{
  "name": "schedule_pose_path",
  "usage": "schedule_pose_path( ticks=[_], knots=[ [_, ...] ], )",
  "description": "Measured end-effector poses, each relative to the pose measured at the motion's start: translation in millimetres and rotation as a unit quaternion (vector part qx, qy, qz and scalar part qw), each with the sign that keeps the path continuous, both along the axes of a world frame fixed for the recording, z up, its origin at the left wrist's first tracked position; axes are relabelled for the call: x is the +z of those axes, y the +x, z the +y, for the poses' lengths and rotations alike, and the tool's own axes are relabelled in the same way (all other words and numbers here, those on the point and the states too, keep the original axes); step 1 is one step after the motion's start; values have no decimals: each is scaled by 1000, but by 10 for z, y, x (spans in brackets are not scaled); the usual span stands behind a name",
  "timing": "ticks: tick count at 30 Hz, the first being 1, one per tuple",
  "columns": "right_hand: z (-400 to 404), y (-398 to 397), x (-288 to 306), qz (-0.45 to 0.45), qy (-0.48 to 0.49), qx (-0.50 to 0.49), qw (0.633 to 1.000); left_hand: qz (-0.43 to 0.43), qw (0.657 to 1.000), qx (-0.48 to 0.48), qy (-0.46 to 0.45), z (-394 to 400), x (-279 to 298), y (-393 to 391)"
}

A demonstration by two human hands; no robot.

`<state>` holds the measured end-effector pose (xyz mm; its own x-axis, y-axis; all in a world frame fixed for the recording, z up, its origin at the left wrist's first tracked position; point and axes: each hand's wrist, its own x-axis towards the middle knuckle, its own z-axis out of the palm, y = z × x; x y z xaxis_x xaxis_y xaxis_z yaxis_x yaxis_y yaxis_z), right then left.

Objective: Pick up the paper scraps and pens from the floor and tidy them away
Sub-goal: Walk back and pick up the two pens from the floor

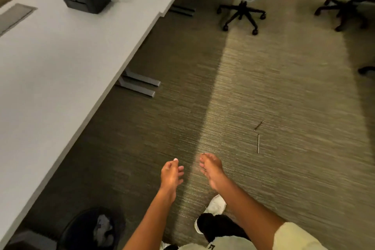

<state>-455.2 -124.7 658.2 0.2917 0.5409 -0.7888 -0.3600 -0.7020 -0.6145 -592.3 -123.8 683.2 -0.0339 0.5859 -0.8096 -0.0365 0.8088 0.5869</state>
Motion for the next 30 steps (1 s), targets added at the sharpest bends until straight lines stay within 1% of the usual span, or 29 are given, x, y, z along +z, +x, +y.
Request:
schedule_pose_path(
  ticks=[6,8,14,21,25,30],
  knots=[
    [165,1426,-15,-21,0,-97,995,35,994,-104,25,480,116,1485],
    [191,1855,-7,-21,-2,-130,991,34,989,-138,34,594,150,1946],
    [209,2896,-27,-24,10,-210,977,41,967,-236,92,810,221,2952],
    [349,3913,-108,-4,-2,-310,951,67,923,-366,97,1406,10,3960],
    [591,4473,-271,-7,-1,-368,930,71,883,-452,104,1939,-193,4650],
    [1072,5165,-506,-25,-67,-423,903,75,845,-522,92,2654,-522,5530]
  ],
)
